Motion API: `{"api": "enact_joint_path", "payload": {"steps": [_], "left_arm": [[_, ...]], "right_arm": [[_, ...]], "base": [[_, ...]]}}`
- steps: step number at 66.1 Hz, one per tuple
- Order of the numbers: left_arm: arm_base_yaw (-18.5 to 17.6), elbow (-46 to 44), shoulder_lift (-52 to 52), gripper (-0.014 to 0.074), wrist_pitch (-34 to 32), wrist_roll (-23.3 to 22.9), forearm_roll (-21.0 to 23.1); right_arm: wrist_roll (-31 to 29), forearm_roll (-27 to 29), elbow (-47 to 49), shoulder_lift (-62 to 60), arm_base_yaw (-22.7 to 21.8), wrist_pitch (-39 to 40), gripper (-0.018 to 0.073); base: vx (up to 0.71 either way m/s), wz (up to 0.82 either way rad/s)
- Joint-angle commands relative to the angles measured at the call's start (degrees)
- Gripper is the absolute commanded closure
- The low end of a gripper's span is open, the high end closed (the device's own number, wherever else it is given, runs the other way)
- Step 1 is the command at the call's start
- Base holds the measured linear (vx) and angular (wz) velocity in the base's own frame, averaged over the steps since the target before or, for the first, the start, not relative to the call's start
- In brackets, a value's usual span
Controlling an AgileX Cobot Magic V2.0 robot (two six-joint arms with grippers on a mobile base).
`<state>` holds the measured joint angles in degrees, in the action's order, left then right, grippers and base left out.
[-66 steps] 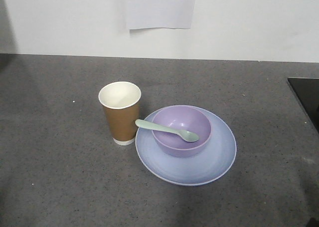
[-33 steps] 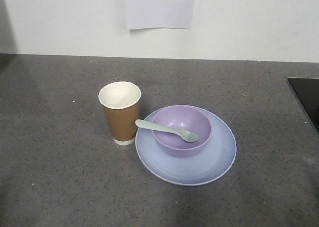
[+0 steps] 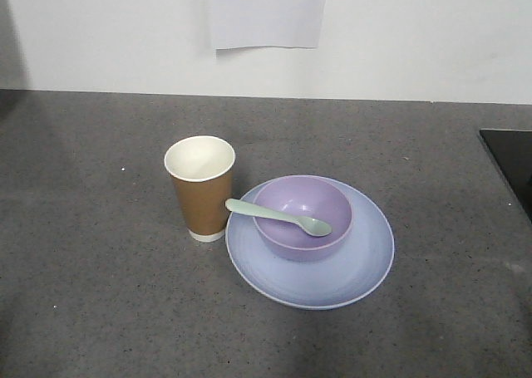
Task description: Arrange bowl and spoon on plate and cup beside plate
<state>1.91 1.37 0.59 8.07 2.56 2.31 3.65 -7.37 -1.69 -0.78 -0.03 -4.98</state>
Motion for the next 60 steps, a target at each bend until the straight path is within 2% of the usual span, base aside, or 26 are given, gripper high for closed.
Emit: {"api": "enact_joint_path", "payload": {"steps": [1, 60], "left_arm": [[-0.3, -1.1, 0.9, 0.0603, -4.0, -0.6, 0.0], [-0.3, -1.1, 0.9, 0.0603, -4.0, -0.6, 0.0]], "right_arm": [[0.1, 0.5, -0.5, -0.4, -0.3, 4.1, 0.0566], [0.2, 0.3, -0.5, -0.3, -0.3, 4.1, 0.0566]], "base": [[0.00, 0.00], [0.00, 0.00]]}}
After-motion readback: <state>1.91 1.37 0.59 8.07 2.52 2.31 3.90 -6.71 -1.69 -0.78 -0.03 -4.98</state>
